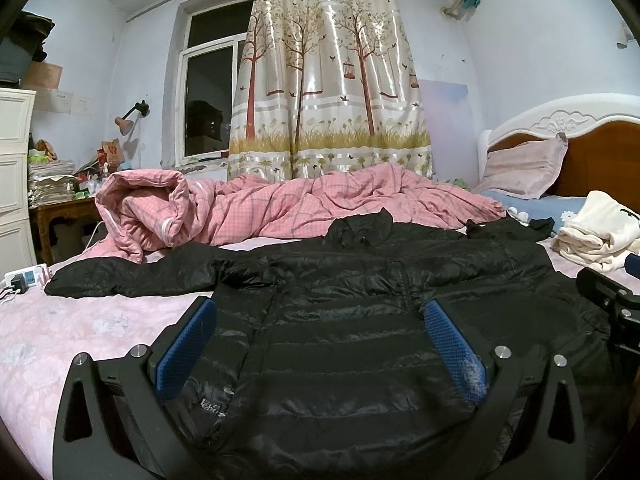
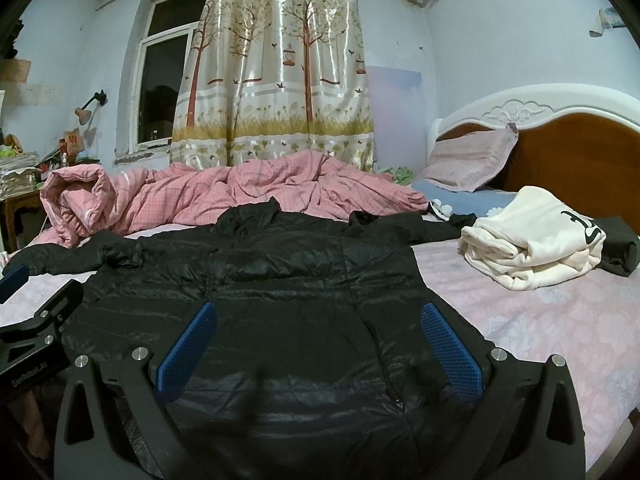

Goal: Fold large clothes

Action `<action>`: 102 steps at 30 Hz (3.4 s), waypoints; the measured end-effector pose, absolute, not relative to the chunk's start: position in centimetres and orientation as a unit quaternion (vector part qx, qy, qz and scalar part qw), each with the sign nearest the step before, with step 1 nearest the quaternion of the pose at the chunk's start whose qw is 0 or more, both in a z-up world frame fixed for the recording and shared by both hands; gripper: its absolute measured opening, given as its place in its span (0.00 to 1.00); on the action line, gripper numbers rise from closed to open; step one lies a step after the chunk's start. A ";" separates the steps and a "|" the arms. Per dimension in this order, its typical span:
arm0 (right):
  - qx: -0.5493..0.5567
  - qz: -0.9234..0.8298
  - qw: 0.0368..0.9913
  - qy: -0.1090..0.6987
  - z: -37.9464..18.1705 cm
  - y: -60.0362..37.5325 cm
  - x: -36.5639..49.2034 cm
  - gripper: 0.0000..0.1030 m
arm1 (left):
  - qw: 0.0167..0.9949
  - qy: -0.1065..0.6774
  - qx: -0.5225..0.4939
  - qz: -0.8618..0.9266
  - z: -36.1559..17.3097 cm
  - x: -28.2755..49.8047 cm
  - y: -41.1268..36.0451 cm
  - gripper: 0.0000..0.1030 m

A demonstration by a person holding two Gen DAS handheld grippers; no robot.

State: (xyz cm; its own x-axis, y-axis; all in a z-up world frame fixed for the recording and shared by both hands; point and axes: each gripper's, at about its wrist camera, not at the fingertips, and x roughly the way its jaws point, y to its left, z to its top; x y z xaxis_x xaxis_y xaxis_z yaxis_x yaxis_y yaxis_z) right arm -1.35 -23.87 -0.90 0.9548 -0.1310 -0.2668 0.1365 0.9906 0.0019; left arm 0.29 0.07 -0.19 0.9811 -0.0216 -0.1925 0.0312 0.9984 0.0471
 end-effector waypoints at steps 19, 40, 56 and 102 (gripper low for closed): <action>0.011 -0.068 0.988 0.139 -0.9 -24.0 -1.1 1.00 | 0.996 0.089 0.026 -0.004 -0.4 0.4 0.4 1.00; 0.018 -0.068 0.986 0.149 -0.9 -24.4 -0.8 1.00 | 0.995 0.093 0.027 -0.007 -0.3 0.4 0.2 1.00; 0.013 -0.058 0.988 0.140 -0.2 -24.3 -1.4 1.00 | 0.993 0.107 -0.012 -0.042 0.3 0.3 1.1 1.00; 0.183 -0.129 0.928 0.298 -2.4 -37.7 -7.5 0.73 | 0.992 0.122 -0.023 0.000 2.5 -7.3 6.2 1.00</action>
State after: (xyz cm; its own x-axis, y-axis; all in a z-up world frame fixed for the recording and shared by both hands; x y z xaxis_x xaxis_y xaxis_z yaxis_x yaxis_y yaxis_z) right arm -7.50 -37.75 -2.40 0.7893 -0.1303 -0.6000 0.3480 0.9000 0.2625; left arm -7.35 6.20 2.55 0.9702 -0.0056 -0.2423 -0.0057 0.9989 -0.0459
